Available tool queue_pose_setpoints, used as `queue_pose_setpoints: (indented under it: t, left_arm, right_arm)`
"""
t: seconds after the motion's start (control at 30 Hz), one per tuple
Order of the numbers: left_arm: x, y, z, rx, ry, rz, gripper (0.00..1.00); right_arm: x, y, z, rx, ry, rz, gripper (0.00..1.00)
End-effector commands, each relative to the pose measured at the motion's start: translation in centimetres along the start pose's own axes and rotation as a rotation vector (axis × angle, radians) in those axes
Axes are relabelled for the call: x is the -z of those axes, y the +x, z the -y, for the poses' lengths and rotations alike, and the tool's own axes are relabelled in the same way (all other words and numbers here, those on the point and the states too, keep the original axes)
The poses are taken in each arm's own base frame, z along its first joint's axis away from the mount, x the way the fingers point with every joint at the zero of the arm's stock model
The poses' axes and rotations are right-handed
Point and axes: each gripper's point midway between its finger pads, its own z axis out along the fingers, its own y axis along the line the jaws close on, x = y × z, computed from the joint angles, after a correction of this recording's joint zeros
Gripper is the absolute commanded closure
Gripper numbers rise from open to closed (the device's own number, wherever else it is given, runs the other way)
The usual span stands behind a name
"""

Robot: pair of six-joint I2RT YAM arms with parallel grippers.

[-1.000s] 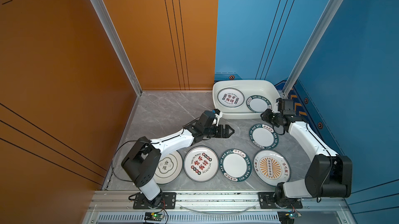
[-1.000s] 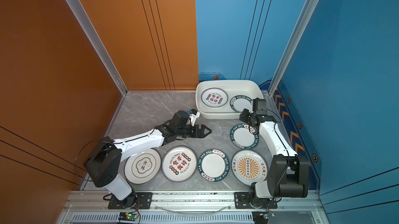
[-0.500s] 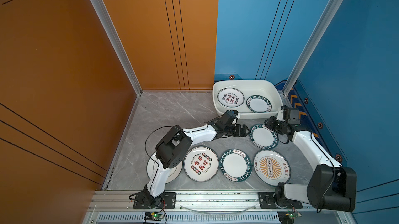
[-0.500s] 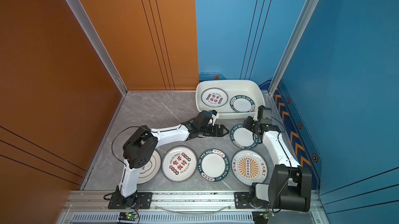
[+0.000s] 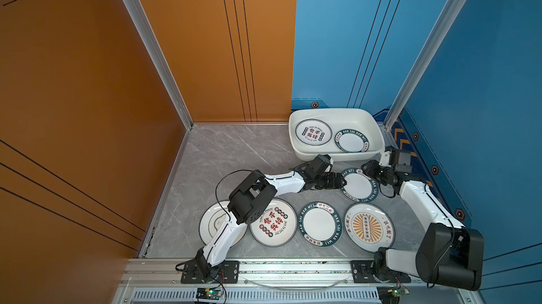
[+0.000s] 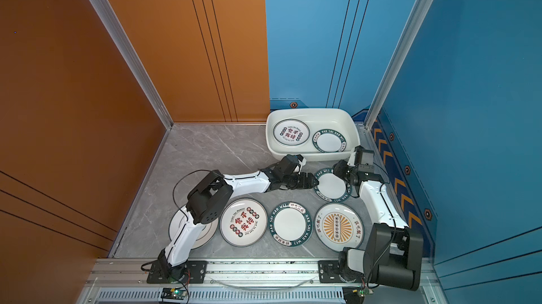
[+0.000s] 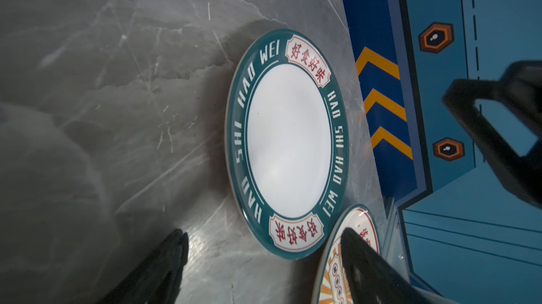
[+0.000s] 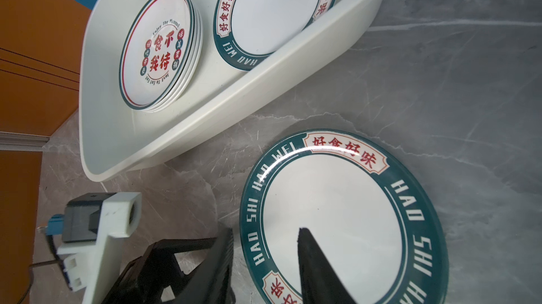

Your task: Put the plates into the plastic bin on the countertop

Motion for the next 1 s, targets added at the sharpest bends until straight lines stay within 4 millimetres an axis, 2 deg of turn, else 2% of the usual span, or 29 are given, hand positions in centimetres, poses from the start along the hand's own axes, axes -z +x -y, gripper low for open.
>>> queue_pose_setpoints:
  t: [0.0, 0.23, 0.8, 0.97]
  left_arm:
    - [-1.4, 0.0, 0.0, 0.034, -0.006, 0.018, 0.19]
    - [-3.2, 0.5, -0.7, 0.069, -0.009, 0.02, 0.3]
    - [-5.2, 1.9, -4.1, 0.068, -0.1, -0.01, 0.58]
    - [-5.3, 2.1, -5.1, 0.04, -0.16, -0.022, 0.7]
  right_arm:
    - [0.4, 0.0, -0.2, -0.003, -0.025, 0.013, 0.61]
    - [0.4, 0.0, -0.2, -0.009, -0.031, 0.012, 0.61]
    - [0.2, 0.4, 0.1, -0.02, -0.036, 0.008, 0.61]
    - [0.1, 0.6, 0.2, -0.026, -0.038, 0.003, 0.61]
